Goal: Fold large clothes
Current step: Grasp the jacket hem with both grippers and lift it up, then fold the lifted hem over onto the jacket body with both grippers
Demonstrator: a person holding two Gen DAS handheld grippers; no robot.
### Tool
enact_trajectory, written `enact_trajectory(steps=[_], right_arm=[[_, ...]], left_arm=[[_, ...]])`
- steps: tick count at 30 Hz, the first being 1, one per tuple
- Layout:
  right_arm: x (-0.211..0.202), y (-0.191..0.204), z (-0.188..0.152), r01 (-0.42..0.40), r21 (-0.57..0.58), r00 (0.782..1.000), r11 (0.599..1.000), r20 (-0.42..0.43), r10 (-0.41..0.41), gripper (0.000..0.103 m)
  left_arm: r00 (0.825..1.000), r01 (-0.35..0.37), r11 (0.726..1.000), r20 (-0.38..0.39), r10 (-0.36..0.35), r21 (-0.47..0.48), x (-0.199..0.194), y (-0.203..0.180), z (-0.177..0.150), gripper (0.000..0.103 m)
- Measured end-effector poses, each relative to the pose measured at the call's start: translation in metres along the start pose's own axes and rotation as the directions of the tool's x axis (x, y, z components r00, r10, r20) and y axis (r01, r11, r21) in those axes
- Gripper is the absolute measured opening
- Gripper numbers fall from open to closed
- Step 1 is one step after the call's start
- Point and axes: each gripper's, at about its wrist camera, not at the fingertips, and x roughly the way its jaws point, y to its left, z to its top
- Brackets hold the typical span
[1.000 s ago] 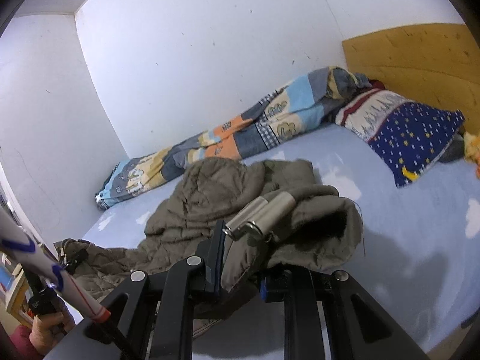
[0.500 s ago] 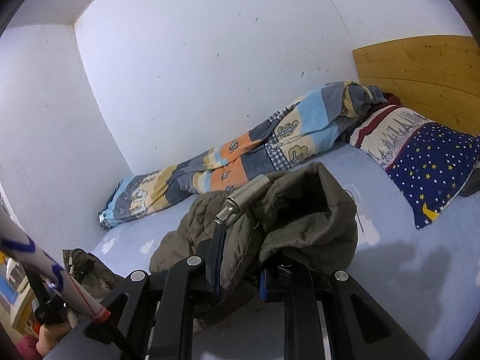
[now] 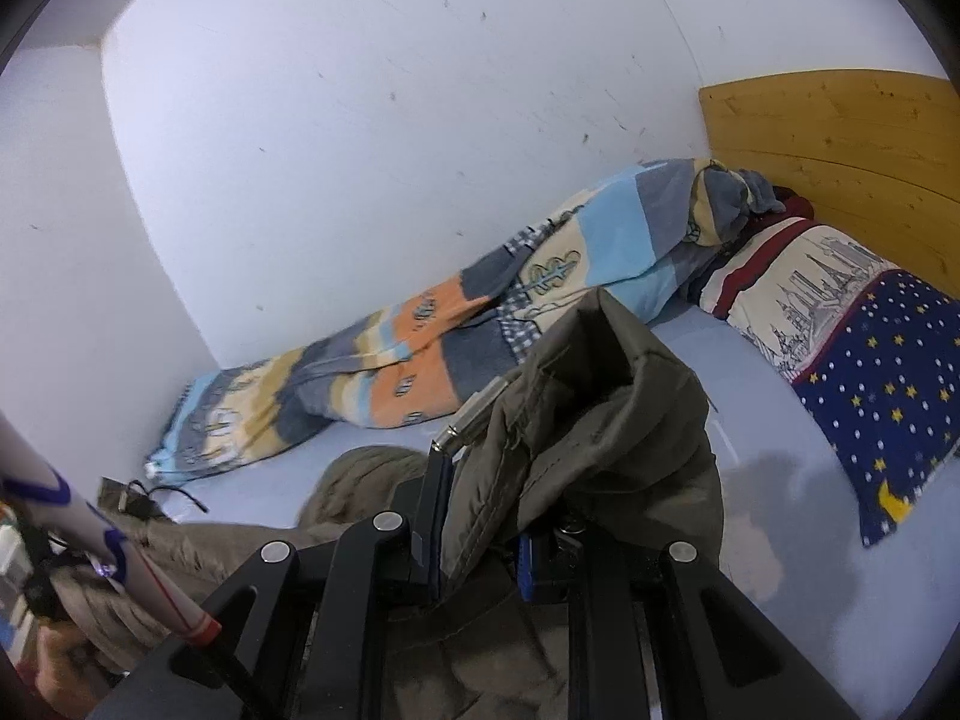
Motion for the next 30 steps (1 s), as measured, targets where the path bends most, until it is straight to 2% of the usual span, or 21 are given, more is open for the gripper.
enact_trajectory(steps=[3, 5, 9, 10, 13, 17, 18, 21, 22, 26, 30], right_arm=[[0.041, -0.009, 0.009, 0.046, 0.011, 0.999, 0.999, -0.027, -0.045, 0.018], [0.066, -0.016, 0.013, 0.074, 0.020, 0.996, 0.997, -0.047, -0.073, 0.018], [0.118, -0.034, 0.014, 0.126, 0.052, 0.987, 0.991, -0.107, -0.120, 0.018], [0.126, -0.035, 0.012, 0.137, 0.047, 0.984, 0.989, -0.117, -0.131, 0.018], [0.153, -0.042, 0.006, 0.176, 0.043, 0.973, 0.983, -0.158, -0.168, 0.018], [0.181, -0.050, 0.003, 0.207, 0.080, 0.958, 0.975, -0.221, -0.185, 0.019], [0.182, -0.055, 0.004, 0.197, 0.122, 0.959, 0.973, -0.232, -0.165, 0.023], [0.179, -0.073, 0.011, 0.108, 0.307, 0.966, 0.946, -0.258, -0.026, 0.045], [0.174, -0.074, 0.014, 0.093, 0.324, 0.969, 0.941, -0.246, -0.011, 0.050], [0.134, -0.069, 0.034, 0.019, 0.302, 0.986, 0.953, -0.163, 0.032, 0.054], [0.097, -0.045, 0.022, -0.029, 0.161, 0.984, 0.986, -0.171, 0.057, 0.056]], left_arm=[[1.000, 0.021, 1.000, -0.008, -0.021, -0.016, 0.017, 0.011, 0.010, 0.043], [0.999, 0.048, 0.998, -0.007, -0.048, -0.029, 0.027, 0.021, 0.016, 0.043], [0.998, 0.055, 0.998, 0.010, -0.054, -0.034, 0.032, 0.035, 0.019, 0.045], [0.999, 0.039, 0.999, 0.027, -0.038, -0.032, 0.031, 0.040, 0.020, 0.049], [0.997, 0.002, 0.999, 0.071, 0.001, -0.047, 0.023, 0.056, 0.023, 0.050], [0.998, -0.019, 0.998, 0.052, 0.021, -0.053, 0.023, 0.068, 0.021, 0.050], [0.999, -0.014, 0.999, 0.046, 0.015, -0.037, 0.023, 0.065, 0.018, 0.050], [0.999, 0.032, 0.999, 0.021, -0.032, 0.002, 0.026, 0.048, 0.011, 0.050], [0.998, 0.055, 0.998, 0.010, -0.055, 0.016, 0.028, 0.039, 0.007, 0.050], [0.990, 0.136, 0.987, -0.041, -0.133, 0.083, 0.035, -0.005, -0.013, 0.050], [0.982, 0.177, 0.970, -0.089, -0.164, 0.166, 0.046, -0.047, -0.044, 0.050]])
